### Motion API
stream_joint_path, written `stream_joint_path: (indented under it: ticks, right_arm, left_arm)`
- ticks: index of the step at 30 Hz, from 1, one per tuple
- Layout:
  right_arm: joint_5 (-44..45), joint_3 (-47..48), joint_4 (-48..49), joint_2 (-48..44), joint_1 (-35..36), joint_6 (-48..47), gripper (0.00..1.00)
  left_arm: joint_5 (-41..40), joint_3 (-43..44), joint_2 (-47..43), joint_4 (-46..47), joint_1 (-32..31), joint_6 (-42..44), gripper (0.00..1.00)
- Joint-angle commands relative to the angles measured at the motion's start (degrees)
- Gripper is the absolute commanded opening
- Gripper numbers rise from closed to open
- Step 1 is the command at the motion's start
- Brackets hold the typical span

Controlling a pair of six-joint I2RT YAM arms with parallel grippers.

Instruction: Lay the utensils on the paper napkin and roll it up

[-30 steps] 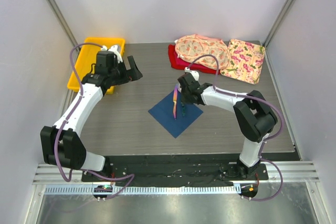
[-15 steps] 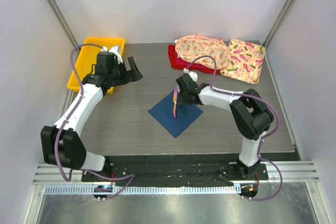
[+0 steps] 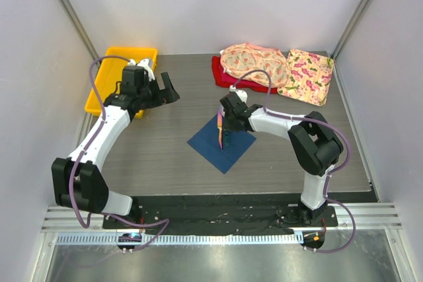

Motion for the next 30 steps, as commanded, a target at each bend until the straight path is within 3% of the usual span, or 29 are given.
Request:
stream_joint_path:
  ticks: [1,9,15,25,30]
  right_arm:
    - [0.29,1.67,1.33,-0.13,0.96,1.02,0.01]
    - [1.79,0.88,1.16,-1.71,1.49,0.32,0.01]
    - [1.26,-0.35,1.33,-1.79,1.57,-0.3,0.17]
    - [0.3,-1.06,0.98,-2.15,1.66,-0.3,0.3]
    - [0.65,-0.79,0.37,-2.94,1.66,-0.65,0.46]
  left_arm:
    - [0.88,0.06,0.31,2.65,0.04,0.0,1.0]
    - [0.79,0.06,0.48,2.65,0.13,0.09,1.0]
    - [0.88,0.24,0.57,2.47,0.13,0.44,1.0]
    - [2.46,-0.02,1.1,2.12,0.13,1.58,1.0]
    - [3.16,-0.11,1.45,1.68,0.13,2.2,1.0]
